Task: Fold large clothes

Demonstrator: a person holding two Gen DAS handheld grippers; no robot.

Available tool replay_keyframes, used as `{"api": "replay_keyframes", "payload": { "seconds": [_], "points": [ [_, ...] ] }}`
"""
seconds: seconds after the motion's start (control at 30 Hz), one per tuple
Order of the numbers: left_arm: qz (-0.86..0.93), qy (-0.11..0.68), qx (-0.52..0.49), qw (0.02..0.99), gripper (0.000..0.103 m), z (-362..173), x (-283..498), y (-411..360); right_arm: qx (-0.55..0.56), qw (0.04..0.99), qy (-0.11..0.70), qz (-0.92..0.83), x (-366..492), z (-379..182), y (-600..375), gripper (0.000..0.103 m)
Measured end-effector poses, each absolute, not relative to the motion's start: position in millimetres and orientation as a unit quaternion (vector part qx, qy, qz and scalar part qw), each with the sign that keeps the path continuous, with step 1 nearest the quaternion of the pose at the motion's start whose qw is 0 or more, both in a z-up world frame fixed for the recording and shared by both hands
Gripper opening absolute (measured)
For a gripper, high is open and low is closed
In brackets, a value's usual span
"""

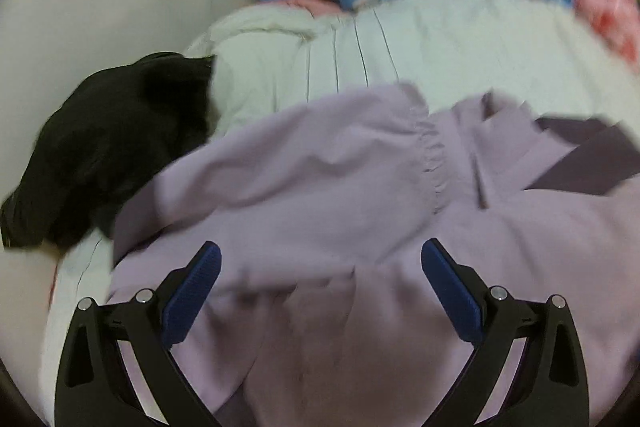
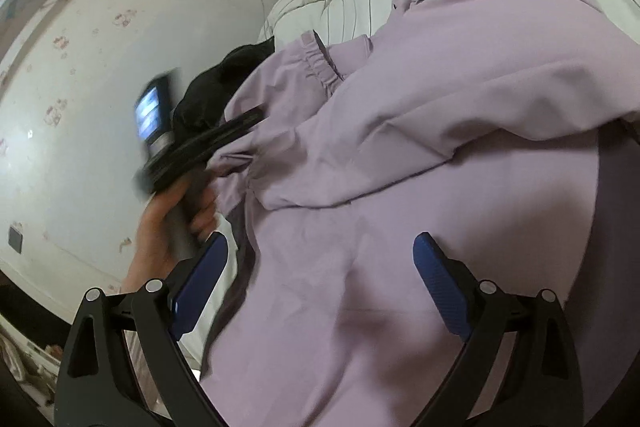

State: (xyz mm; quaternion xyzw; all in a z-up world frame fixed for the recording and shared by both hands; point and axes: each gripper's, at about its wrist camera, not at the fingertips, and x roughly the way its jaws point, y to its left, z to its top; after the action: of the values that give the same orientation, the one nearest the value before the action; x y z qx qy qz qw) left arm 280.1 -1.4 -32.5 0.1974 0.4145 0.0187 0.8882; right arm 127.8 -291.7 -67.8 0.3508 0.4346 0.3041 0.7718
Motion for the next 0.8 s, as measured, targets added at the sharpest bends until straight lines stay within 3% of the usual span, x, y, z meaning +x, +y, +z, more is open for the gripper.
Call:
{"api": "replay_keyframes", "payload": {
  "seconds": [0.3,0.37,0.43,0.47,0.5,0.53,0.8],
  "points": [
    [0.028,0.471,0.184,0.862,0.096,-93.8,336.8,11.1,0.381,0.756,0.445,0.293,133.8,-80.6,-305.5,0.09],
    [0.022,0.466,0.165,0.869,0.085,-91.0,337.5,16.2,0.378,0.756,0.447,0.294,133.3,-82.0,-306.3,0.09],
    [-0.002,0.47,0.111,0.875,0.044,-82.2,332.9,28.4,0.377,0.756,0.448,0.293,134.8,-84.5,-305.6,0.09],
    [-0.013,0.472,0.077,0.878,0.037,-76.3,331.7,34.9,0.377,0.756,0.449,0.292,135.1,-85.3,-306.0,0.09],
    [-0.037,0.47,0.022,0.881,0.015,-64.1,329.1,49.1,0.377,0.756,0.449,0.292,135.1,-86.2,-306.9,0.09],
    [-0.061,0.464,-0.027,0.883,0.003,-53.3,325.5,62.7,0.376,0.756,0.449,0.292,135.2,-86.7,-307.4,0.09],
    [-0.148,0.353,-0.219,0.898,0.002,32.7,248.7,187.2,0.371,0.758,0.446,0.299,136.0,-85.5,-305.3,0.09]
  ]
}}
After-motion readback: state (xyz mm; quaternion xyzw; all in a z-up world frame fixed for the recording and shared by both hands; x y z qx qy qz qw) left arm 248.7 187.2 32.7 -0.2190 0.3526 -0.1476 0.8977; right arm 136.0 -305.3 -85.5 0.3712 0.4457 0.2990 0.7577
